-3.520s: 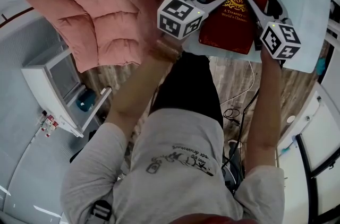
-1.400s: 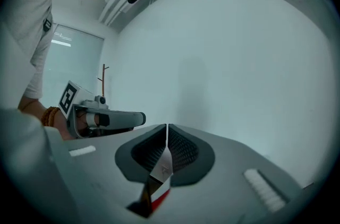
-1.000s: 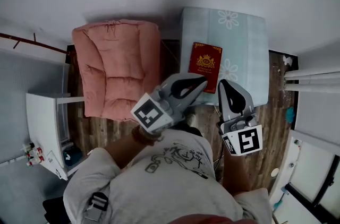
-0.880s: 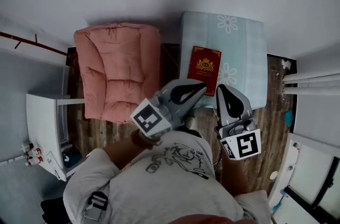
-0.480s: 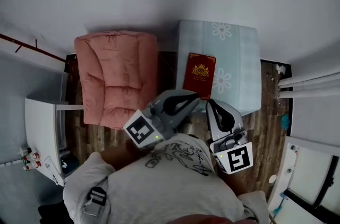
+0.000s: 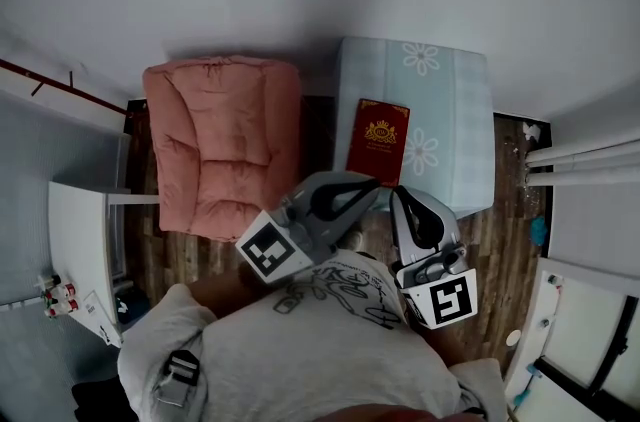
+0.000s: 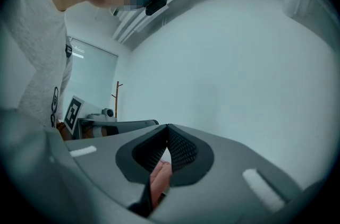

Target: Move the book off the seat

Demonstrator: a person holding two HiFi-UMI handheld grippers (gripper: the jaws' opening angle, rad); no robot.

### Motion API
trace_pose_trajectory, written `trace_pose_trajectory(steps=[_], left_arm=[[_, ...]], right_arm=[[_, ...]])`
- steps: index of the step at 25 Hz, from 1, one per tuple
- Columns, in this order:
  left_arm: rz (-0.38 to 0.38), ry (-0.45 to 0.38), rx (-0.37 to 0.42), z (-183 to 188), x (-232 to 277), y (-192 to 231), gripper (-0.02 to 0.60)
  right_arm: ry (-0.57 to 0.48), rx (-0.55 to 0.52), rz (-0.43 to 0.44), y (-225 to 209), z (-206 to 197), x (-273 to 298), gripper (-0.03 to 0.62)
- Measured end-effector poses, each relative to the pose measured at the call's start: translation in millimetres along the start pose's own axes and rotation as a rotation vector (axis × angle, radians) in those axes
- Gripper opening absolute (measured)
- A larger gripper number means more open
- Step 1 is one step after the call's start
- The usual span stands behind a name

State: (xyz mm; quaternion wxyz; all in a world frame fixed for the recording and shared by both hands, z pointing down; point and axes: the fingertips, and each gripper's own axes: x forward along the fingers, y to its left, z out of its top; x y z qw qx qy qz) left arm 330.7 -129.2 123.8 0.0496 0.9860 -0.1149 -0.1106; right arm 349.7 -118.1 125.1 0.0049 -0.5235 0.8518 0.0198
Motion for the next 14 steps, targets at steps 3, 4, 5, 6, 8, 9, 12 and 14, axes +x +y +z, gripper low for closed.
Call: trace_pose_trajectory(steps=[3, 4, 5, 6, 8, 9, 12, 14], left_arm=[[0.002, 0.005, 0.0, -0.4, 0.3, 2.2, 0.003], [0.002, 0.004, 0.002, 0.0, 0.4, 2.5, 0.003], [0.002, 0.003, 0.004, 0.2, 0.5, 2.9, 0.003], [0.003, 0.004, 0.003, -0.3, 0.5, 3.5, 0.003], [0.005, 0.005, -0.008, -2.3, 0.8, 5.4, 0.003], [0.006, 0.002, -0.014, -2.6, 1.0, 6.2, 0.003], [0.006, -0.007, -0.018, -1.0, 1.0, 6.8, 0.003], [0.005, -0.009, -0.017, -0.1, 0.5, 6.9, 0.003]], right_arm=[[0.004, 0.0, 0.002, -0.9, 0.2, 1.1, 0.006], [0.003, 0.0, 0.002, -1.3, 0.7, 1.4, 0.006], [0.002, -0.001, 0.002, -1.8, 0.8, 1.8, 0.006], [0.003, -0.002, 0.002, -2.3, 0.4, 2.3, 0.006], [0.007, -0.004, -0.001, -3.4, -1.2, 3.2, 0.006], [0.009, -0.004, -0.001, -3.7, -1.8, 3.5, 0.006], [0.013, 0.0, -0.004, -3.4, -2.6, 4.1, 0.006], [0.016, 0.002, -0.007, -3.1, -3.1, 4.5, 0.006]])
